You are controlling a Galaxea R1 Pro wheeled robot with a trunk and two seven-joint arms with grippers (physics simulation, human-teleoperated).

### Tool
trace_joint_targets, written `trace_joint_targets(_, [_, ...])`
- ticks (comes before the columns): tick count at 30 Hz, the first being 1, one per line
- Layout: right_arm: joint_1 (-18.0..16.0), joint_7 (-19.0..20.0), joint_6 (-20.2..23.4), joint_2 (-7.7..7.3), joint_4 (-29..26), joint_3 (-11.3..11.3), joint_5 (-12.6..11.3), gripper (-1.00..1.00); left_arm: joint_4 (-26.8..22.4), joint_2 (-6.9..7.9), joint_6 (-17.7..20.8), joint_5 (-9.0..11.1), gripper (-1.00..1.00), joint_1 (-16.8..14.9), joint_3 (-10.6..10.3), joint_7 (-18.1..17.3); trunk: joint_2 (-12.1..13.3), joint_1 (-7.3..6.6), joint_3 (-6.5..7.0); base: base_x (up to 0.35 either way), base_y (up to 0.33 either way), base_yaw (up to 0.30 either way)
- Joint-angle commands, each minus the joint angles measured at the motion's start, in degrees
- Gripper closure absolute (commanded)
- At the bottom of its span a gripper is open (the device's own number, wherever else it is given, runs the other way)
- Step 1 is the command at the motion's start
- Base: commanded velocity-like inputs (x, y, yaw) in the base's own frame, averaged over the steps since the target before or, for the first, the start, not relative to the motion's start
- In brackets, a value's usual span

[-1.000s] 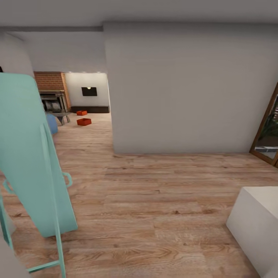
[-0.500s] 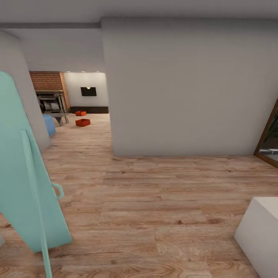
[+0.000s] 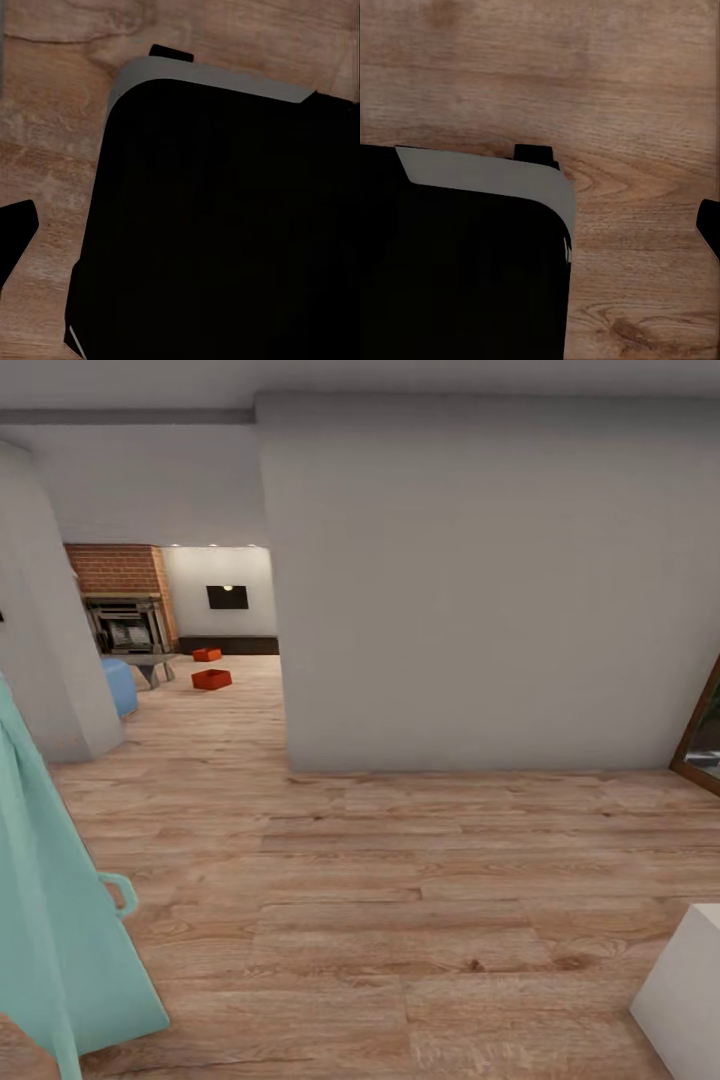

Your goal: Move the two storage containers from the living room to the garage. In the garage, place one container on the floor and stack the other container on top of it (either order is fine).

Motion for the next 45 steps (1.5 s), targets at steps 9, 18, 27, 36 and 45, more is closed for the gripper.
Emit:
trace_joint_targets(9, [-0.1, -0.1, -0.3, 0.0, 0.2, 0.2, 0.3, -1.0, 0.0, 0.02, -0.1, 0.3, -1.0, 0.0, -0.2, 0.1, 0.0, 0.03, -0.06, 0.322, 0.0, 0.0])
trace_joint_targets(18, [-0.1, -0.1, -0.3, 0.0, 0.2, 0.2, 0.3, -1.0, 0.1, -0.02, -0.1, 0.3, -1.0, 0.0, -0.1, 0.1, 0.0, 0.03, -0.06, 0.322, 0.0, 0.0])
trace_joint_targets(27, [-0.1, -0.1, -0.3, 0.0, 0.2, 0.2, 0.3, -1.0, 0.1, -0.04, -0.1, 0.3, -1.0, 0.0, 0.0, 0.1, 0.0, 0.03, -0.06, 0.322, 0.0, 0.0])
trace_joint_targets(36, [-0.1, -0.1, -0.3, 0.0, 0.2, 0.2, 0.3, -1.0, 0.1, -0.19, -0.1, 0.3, -1.0, 0.0, 0.0, 0.1, 0.0, 0.03, -0.06, 0.322, 0.0, 0.0])
trace_joint_targets(45, [-0.1, -0.1, -0.3, 0.0, 0.2, 0.2, 0.3, -1.0, 0.2, -0.03, -0.1, 0.4, -1.0, 0.0, 0.0, 0.1, 0.0, 0.03, -0.06, 0.322, 0.0, 0.0])
